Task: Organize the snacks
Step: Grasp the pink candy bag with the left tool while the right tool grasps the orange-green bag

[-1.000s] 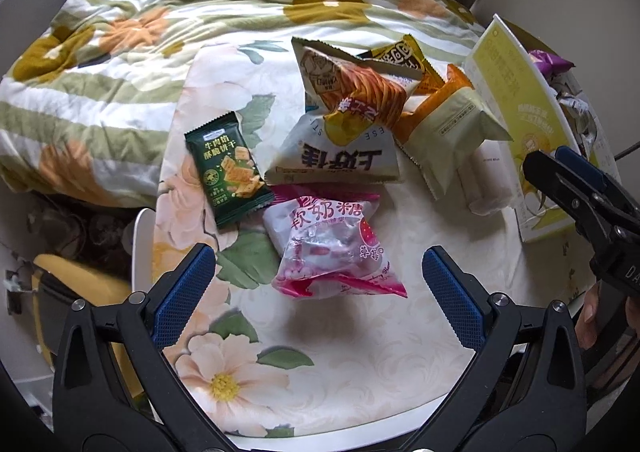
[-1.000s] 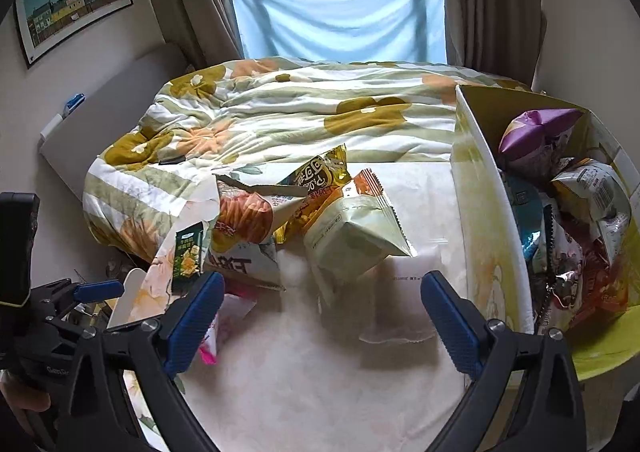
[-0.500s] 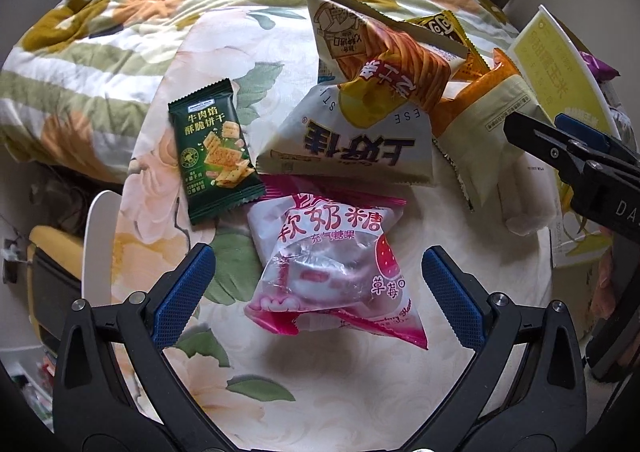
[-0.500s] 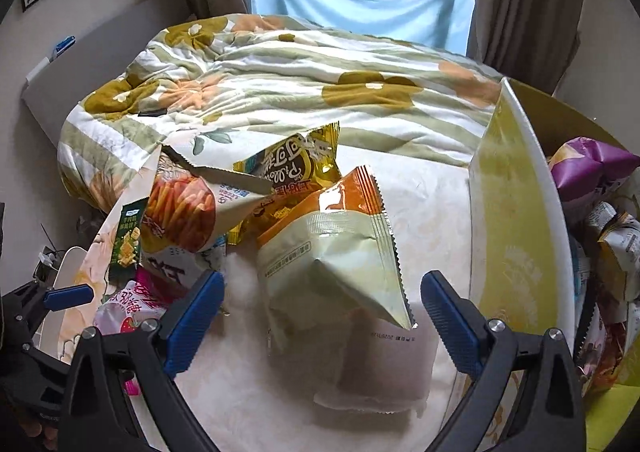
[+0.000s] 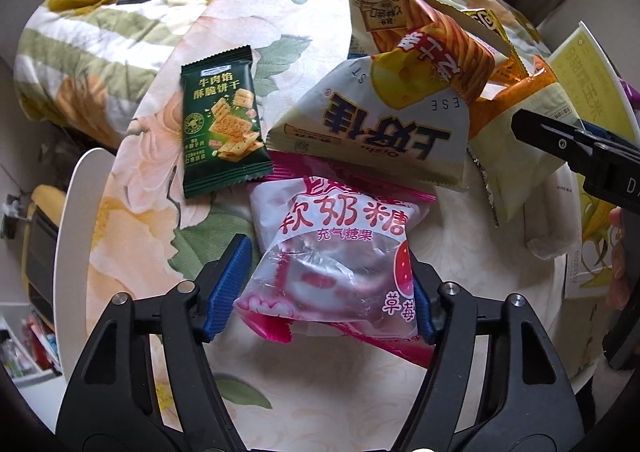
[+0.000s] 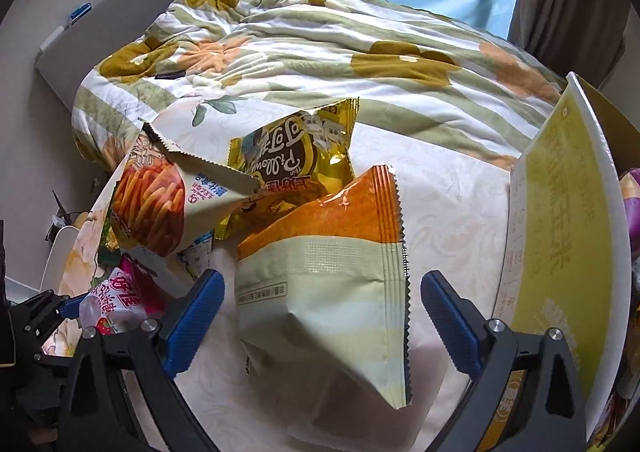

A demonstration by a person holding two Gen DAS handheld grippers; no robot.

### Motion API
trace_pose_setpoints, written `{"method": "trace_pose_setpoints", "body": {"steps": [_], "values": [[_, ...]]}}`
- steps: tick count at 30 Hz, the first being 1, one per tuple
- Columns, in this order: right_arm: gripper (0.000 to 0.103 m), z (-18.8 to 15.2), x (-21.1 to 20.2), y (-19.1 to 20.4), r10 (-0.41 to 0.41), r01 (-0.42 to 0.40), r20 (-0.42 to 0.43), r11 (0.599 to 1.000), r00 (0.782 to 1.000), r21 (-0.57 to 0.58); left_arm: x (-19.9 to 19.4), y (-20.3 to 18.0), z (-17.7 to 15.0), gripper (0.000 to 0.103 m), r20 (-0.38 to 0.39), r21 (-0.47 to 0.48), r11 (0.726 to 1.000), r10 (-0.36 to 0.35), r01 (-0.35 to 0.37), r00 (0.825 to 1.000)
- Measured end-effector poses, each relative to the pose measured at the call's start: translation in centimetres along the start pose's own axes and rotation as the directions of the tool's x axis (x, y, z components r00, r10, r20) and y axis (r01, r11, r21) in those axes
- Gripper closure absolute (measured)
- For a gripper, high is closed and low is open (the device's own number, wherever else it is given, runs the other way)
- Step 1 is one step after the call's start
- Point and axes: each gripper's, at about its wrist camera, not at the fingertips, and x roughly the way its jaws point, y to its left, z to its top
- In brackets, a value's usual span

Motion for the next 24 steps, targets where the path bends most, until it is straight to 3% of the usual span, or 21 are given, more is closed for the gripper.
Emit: {"method": "trace_pose_setpoints", "body": {"steps": [11,16,24], "values": [[0.006,0.4,1.4,0.5,0.018,-0.019,-0.023,0.999,1.0,-0.049,-0.8,0.3,-2.0,0.04,0.002,-0.037,0.999,-0.012,0.012,1.0],[0.022,0.1,2.2,0.5,0.004,-0.006,-0.046,0.998,0.999,-0.057,-1.2,0.3,-2.6,0.04,0.001,-0.035,0.999,-0.024,0.024,1.0],[0.037,-0.8,1.5,0.4,-0.018,0.017,-0.039,0.999,0.999,-0.031,-2.3,0.1,-2.8,0.04,0.011,-0.014,0.999,-0.048,0.048,0.999]]}}
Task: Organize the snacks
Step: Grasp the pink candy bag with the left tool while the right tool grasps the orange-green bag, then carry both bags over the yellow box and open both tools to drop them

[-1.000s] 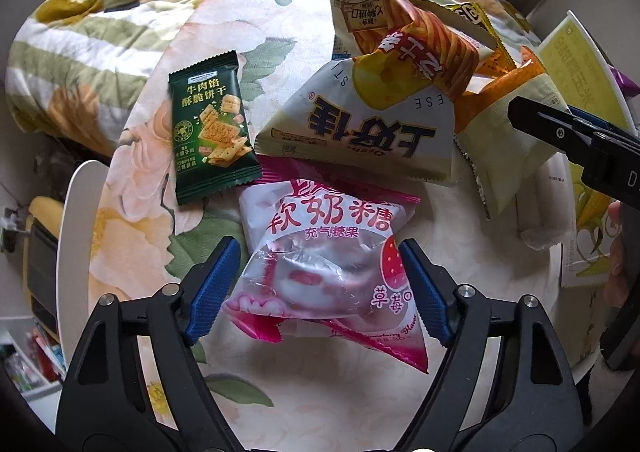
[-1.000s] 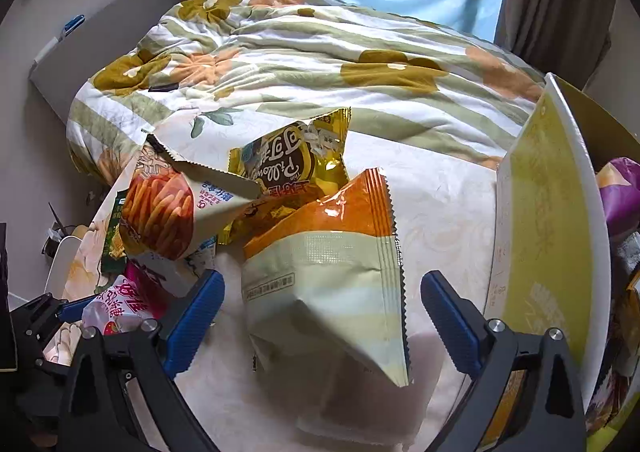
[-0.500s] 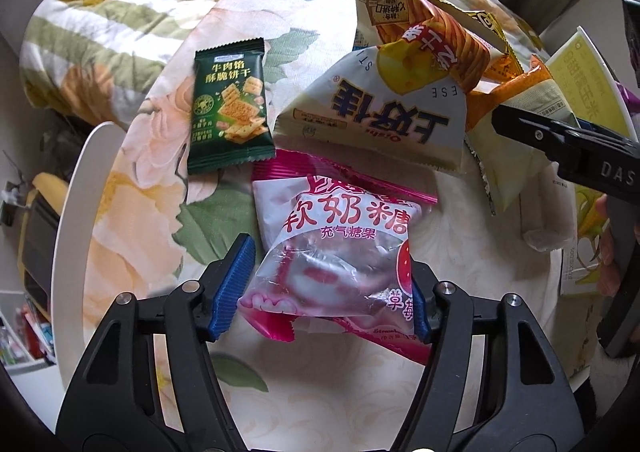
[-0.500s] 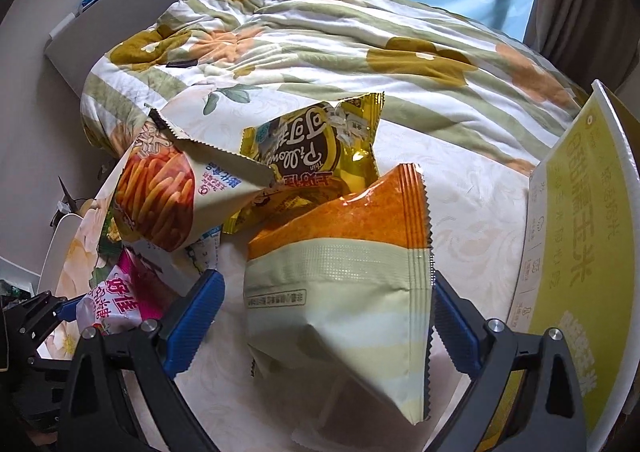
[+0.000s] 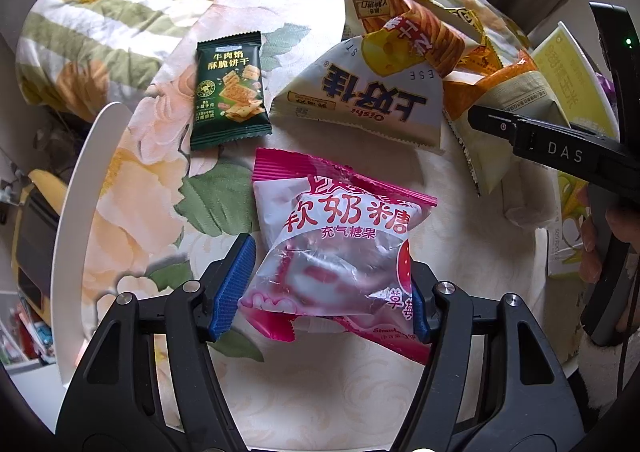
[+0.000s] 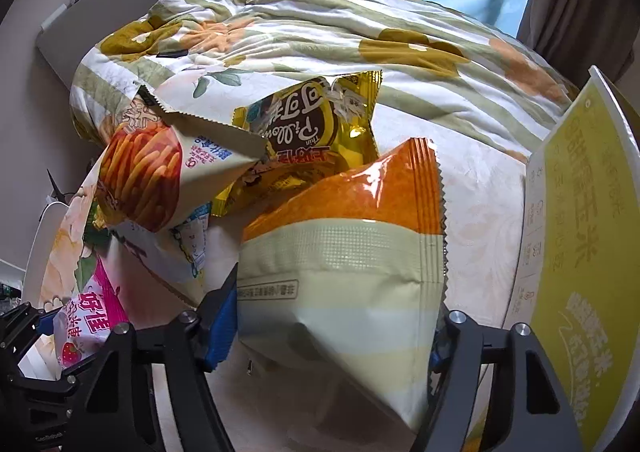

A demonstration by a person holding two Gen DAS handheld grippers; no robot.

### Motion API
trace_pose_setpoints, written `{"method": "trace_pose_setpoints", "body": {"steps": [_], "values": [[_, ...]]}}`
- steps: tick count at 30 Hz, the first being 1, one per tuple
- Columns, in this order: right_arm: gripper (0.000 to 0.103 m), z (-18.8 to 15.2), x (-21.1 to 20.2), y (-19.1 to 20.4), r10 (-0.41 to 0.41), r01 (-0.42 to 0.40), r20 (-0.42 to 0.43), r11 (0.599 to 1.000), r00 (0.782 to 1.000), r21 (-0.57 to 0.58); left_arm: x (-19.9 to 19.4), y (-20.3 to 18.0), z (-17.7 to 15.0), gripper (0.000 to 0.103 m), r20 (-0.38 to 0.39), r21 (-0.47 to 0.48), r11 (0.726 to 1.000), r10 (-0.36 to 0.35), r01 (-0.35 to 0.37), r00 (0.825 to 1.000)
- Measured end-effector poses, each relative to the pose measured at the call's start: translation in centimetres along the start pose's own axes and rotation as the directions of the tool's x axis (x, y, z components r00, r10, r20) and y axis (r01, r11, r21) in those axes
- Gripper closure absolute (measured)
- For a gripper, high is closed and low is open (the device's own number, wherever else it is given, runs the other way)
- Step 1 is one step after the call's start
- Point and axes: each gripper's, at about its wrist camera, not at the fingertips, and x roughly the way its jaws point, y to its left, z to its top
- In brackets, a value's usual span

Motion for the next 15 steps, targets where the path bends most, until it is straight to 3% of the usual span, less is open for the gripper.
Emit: {"method": "trace_pose_setpoints", "body": {"steps": [10,15], "values": [[0.038,-1.6,-3.8,0.0,0.016,-0.019,0.032,0.995,0.999,0.096,-3.3,-0.5,1.0,0.04,0.038,0.071,0.997,-0.04,0.037,0.998],[0.038,-2.2,-8.2,0.4,0.03,-0.041,0.09,0.991,0.995,0.125,-6.5,-2.2,1.9,0.04,0.074,0.131,0.99,-0.067,0.057,0.995]]}}
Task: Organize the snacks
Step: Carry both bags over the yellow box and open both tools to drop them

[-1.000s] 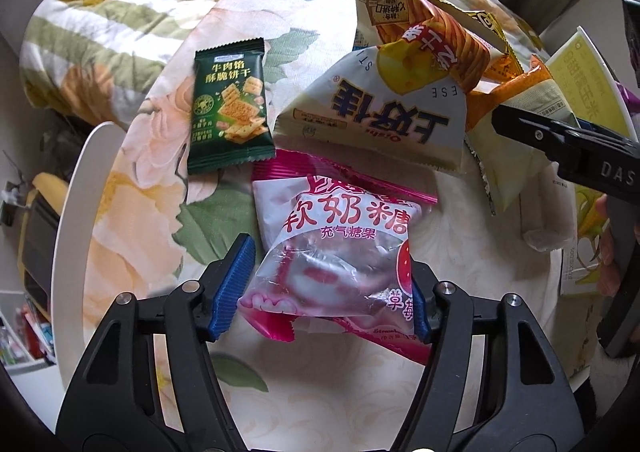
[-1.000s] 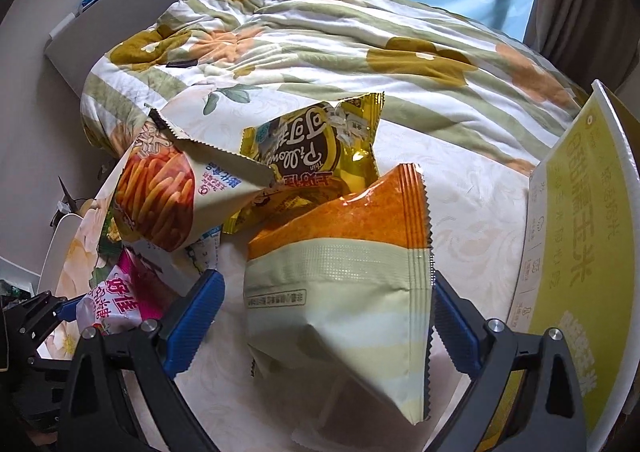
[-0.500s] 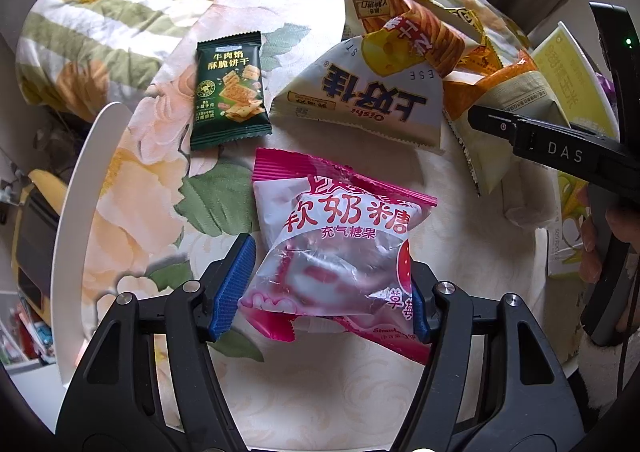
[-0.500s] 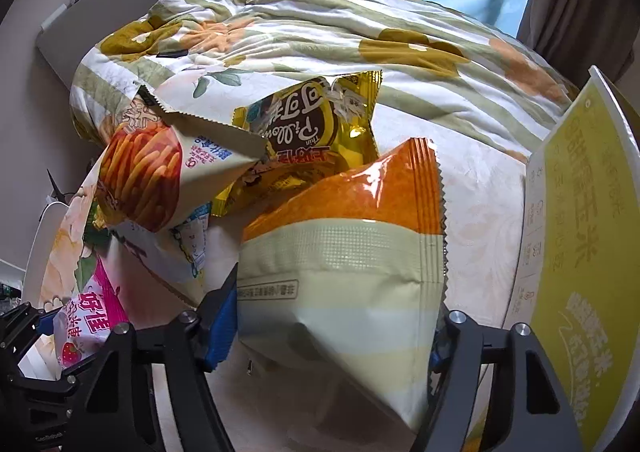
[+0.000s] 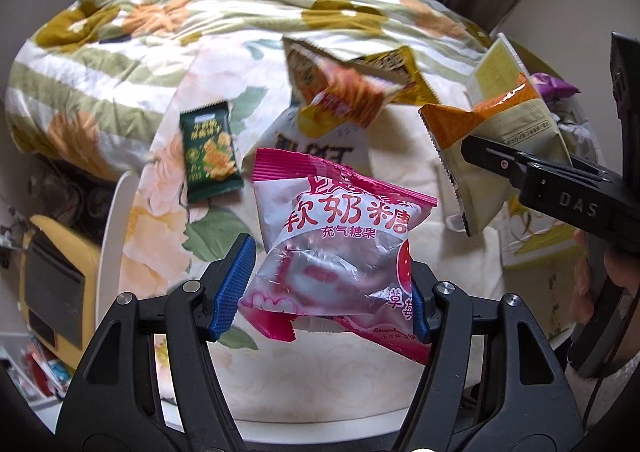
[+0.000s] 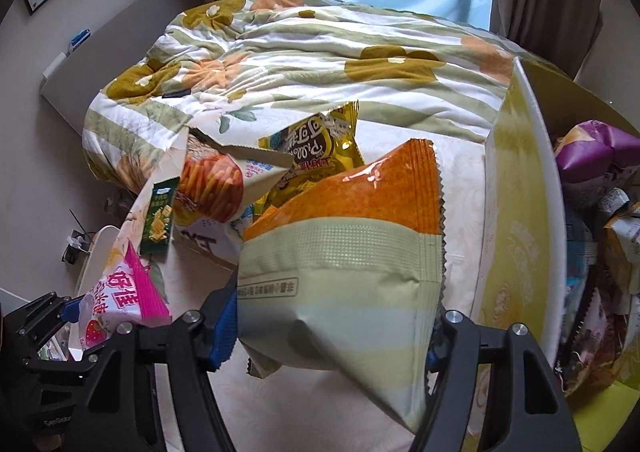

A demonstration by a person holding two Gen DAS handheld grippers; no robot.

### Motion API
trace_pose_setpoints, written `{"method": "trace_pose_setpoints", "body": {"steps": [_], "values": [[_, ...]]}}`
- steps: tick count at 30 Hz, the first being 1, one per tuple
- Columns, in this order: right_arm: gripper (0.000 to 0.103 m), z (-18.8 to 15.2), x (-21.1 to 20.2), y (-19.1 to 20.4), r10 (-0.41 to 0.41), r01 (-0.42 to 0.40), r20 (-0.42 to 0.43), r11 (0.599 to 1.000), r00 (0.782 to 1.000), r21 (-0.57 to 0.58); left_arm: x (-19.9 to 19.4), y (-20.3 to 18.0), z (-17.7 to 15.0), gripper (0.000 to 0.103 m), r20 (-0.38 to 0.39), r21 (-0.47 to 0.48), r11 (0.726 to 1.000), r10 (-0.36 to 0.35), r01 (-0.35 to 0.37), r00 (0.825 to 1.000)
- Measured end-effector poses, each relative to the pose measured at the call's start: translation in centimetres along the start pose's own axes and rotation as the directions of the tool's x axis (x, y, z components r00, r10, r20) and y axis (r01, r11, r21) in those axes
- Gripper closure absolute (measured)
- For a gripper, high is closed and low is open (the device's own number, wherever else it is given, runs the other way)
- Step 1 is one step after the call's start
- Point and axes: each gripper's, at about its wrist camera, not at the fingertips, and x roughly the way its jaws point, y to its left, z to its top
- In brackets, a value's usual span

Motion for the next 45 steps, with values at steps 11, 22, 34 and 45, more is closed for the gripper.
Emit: {"method": "trace_pose_setpoints", "body": {"steps": [11,22,34,45], "values": [[0.038,-0.2,-11.0,-4.0,-0.024,0.005,0.178,0.994,0.984,0.107,-6.0,-8.0,4.2,0.04,0.128,0.176,0.984,-0.063,0.04,0.99],[0.038,-4.2,-17.2,-14.4,-0.153,0.094,0.226,0.964,0.962,0.25,-6.0,-21.9,6.3,0.04,0.16,0.348,0.927,-0.204,0.138,0.966],[0.038,-8.4,-19.3,-23.0,-0.197,0.12,0.196,0.93,0.961,0.347,-0.5,-32.0,4.6,0.038,0.092,0.42,0.897,-0.191,0.136,0.977],[0.038,-8.7,-18.4,-24.9,-0.115,0.053,0.2,0.955,0.973,0.292,-0.7,-30.4,3.6,0.001,0.139,0.375,0.927,-0.091,0.032,0.986]]}}
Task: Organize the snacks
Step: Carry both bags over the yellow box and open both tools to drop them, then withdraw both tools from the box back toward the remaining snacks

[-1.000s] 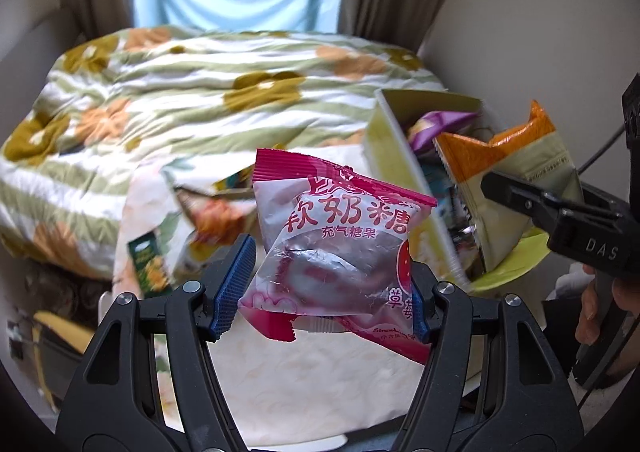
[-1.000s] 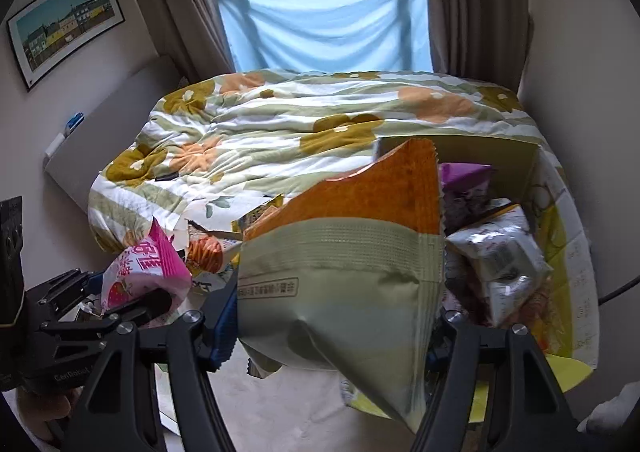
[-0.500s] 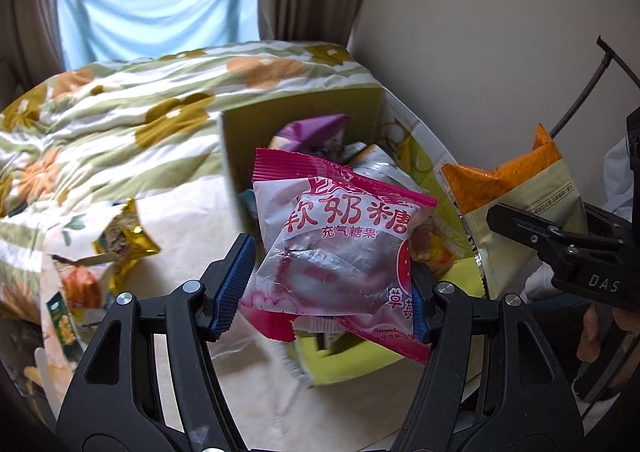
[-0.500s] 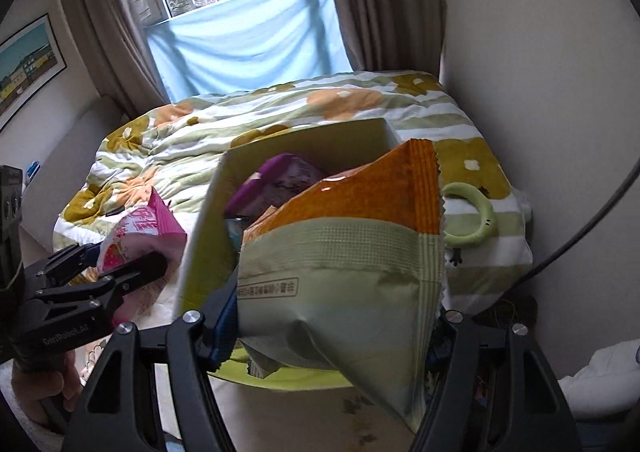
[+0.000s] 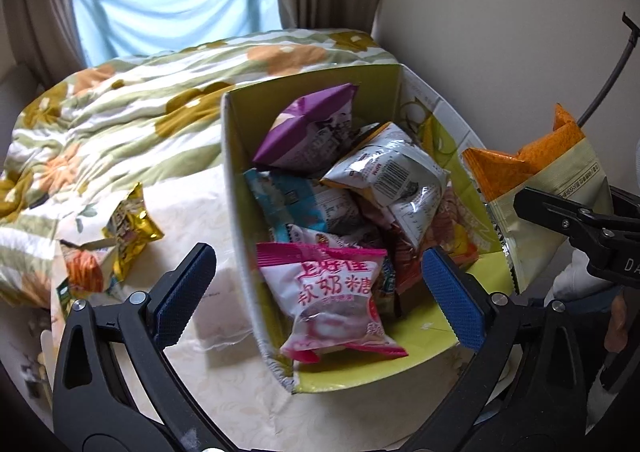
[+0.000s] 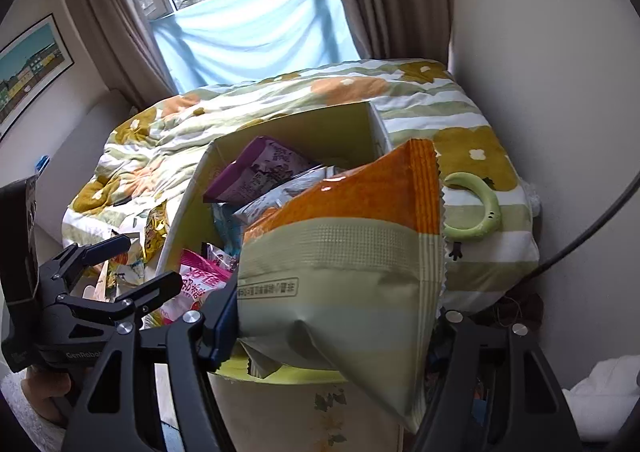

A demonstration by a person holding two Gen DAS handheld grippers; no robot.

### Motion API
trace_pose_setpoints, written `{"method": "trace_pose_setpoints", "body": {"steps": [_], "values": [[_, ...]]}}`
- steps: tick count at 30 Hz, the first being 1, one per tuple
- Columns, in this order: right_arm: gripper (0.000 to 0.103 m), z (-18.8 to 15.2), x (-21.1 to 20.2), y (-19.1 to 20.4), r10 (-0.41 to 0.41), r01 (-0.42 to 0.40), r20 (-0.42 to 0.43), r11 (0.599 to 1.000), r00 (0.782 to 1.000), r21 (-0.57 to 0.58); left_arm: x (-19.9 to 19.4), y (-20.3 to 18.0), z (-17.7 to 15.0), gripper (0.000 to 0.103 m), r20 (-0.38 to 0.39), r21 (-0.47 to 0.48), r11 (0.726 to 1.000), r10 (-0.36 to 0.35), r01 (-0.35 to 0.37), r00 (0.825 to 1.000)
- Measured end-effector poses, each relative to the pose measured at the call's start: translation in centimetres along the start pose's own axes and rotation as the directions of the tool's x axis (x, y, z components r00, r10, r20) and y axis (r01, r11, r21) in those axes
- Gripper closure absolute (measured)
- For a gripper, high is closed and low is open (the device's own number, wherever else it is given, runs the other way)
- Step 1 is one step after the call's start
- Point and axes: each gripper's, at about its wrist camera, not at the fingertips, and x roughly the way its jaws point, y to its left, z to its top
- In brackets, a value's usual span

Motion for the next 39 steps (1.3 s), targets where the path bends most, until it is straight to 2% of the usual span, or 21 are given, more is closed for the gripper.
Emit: {"method": "trace_pose_setpoints", "body": {"steps": [6,11,12,13,15,22,28,39], "values": [[0.038,0.8,1.4,1.3,0.076,-0.076,0.002,0.996,0.997,-0.05,-1.0,1.1,-0.6,0.001,-0.005,-0.022,0.998,0.056,-0.056,0.998],[0.035,0.8,2.9,1.9,0.147,-0.147,-0.011,0.988,0.989,-0.044,-1.0,1.9,-0.9,0.001,-0.019,-0.057,0.996,0.061,-0.062,0.998],[0.028,0.7,3.3,1.8,0.159,-0.159,-0.02,0.987,0.987,-0.033,-0.9,2.1,-1.0,0.001,-0.027,-0.059,0.996,0.07,-0.072,0.997],[0.01,0.5,3.5,1.5,0.161,-0.161,-0.019,0.987,0.987,-0.018,-0.9,2.2,-1.2,0.001,-0.034,-0.061,0.995,0.078,-0.08,0.996],[0.002,0.1,3.5,0.9,0.153,-0.153,-0.003,0.988,0.988,0.003,-0.8,2.4,-1.5,0.001,-0.043,-0.068,0.994,0.079,-0.082,0.996],[0.002,-0.6,2.9,0.3,0.122,-0.122,0.014,0.993,0.992,0.001,-0.5,2.3,-2.0,0.001,-0.061,-0.078,0.994,0.073,-0.078,0.995],[0.002,-0.7,2.3,0.2,0.112,-0.112,0.017,0.994,0.994,-0.02,-1.4,1.9,-1.9,0.001,-0.037,-0.073,0.994,0.074,-0.077,0.997],[0.001,-0.3,-0.7,2.1,0.069,-0.066,0.04,0.995,0.997,-0.078,-5.1,2.5,-2.1,0.001,0.01,-0.084,0.991,0.105,-0.104,0.994]]}}
